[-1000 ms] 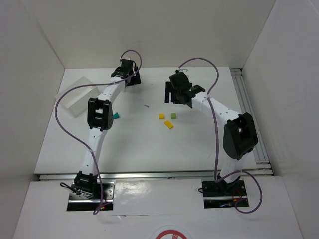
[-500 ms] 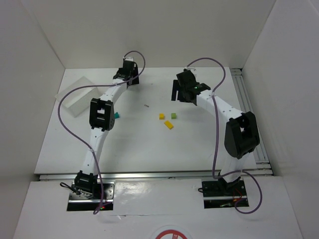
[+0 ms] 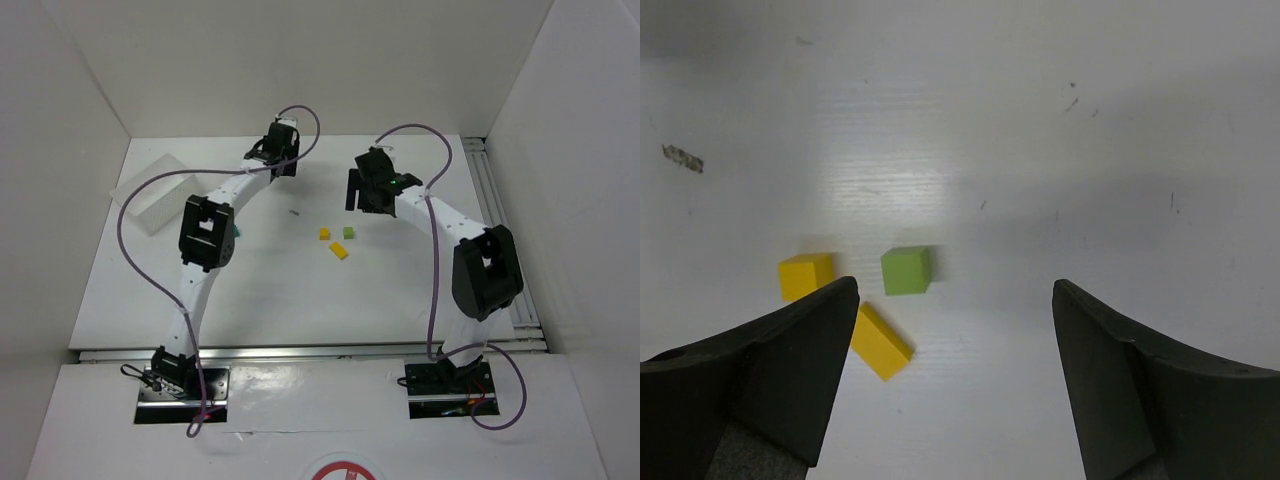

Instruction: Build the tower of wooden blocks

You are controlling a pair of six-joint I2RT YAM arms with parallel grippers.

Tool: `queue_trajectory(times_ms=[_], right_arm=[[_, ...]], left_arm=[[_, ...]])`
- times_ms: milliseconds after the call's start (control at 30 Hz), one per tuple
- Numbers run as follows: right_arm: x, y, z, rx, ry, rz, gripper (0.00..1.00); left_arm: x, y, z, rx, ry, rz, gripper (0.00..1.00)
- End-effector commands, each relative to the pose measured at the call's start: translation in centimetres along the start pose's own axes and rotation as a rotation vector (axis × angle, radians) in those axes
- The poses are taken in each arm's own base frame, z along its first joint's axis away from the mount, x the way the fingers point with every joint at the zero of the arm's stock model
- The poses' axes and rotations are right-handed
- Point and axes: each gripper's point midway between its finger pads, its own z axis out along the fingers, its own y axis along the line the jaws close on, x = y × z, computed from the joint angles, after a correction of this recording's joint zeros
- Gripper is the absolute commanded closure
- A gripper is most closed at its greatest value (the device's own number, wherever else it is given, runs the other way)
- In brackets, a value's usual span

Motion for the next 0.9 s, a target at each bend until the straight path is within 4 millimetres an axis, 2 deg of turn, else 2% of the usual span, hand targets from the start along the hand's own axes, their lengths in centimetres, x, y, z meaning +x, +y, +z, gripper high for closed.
queue_trajectory(times_ms=[0,33,100,133,167,200,300,333,367,400,467,567,600,700,733,800,867], right_arm=[[-1.6,-0.6,-2.8,-0.036,-0.06,0.032,0.15],[-1.6,-0.5,-3.2,-0.052,-0.061,0.034,0.15],[-1.7,-1.3,-4.5,-0.087,-0.071,0.044,0.15],[-1.7,-1.4,-4.9,-0.137,-0.053,0.062,0.15],[-1.6,-1.4,-5.3,-0.174,-0.042,0.062,0.15],[-1.7,-1.4,-6.1,-0.224,-0.039,0.055,0.15],[-1.3,-0.2,-8.4,-0.423,0.027,0.06,0.16],[-1.2,-0.2,-8.8,-0.458,0.037,0.071,0.17],[-0.8,1.2,-10.1,-0.556,0.063,0.063,0.18],[-1.5,1.4,-11.3,-0.596,0.04,0.072,0.18],[-1.4,1.9,-12.6,-0.68,0.049,0.094,0.18],[-2.2,3.9,-15.0,-0.827,0.05,0.121,0.19],[-2.3,4.3,-15.4,-0.856,0.054,0.129,0.19],[-2.8,5.6,-16.2,-0.953,0.067,0.186,0.19],[-3.6,6.3,-16.5,-0.995,0.052,0.216,0.19],[-2.9,7.5,-16.7,-1.053,0.1,0.218,0.19],[-3.1,8.5,-16.4,-1.063,0.125,0.216,0.19]], left_arm=[[-9.1,0.5,-9.4,0.157,-0.133,-0.148,0.75],[-7.7,-0.1,-10.2,0.206,-0.09,-0.136,0.77],[-7.0,-1.9,-13.1,0.34,-0.041,-0.166,0.81],[-8.4,-2.0,-16.2,0.396,-0.073,-0.168,0.83],[-6.4,-2.6,-16.9,0.443,-0.024,-0.161,0.86],[-6.0,-3.0,-18.2,0.494,-0.017,-0.149,0.89],[-4.5,-4.7,-23.7,0.713,-0.022,-0.062,0.94],[-4.1,-6.0,-26.0,0.839,-0.025,-0.035,0.94],[-4.7,-6.0,-28.2,0.89,-0.07,-0.005,0.94],[-3.5,-6.1,-28.7,0.917,-0.049,0.002,0.94],[-3.0,-6.4,-30.7,1.012,-0.05,0.014,0.94],[-2.0,-7.2,-33.7,1.151,-0.065,0.043,0.93],[-2.0,-7.3,-34.1,1.17,-0.076,0.048,0.93],[-1.4,-8.1,-35.5,1.257,-0.094,0.097,0.93],[-0.8,-8.8,-36.0,1.275,-0.084,0.12,0.93],[-0.1,-9.5,-36.0,1.289,-0.078,0.155,0.93],[0.2,-9.9,-36.4,1.306,-0.077,0.176,0.93]])
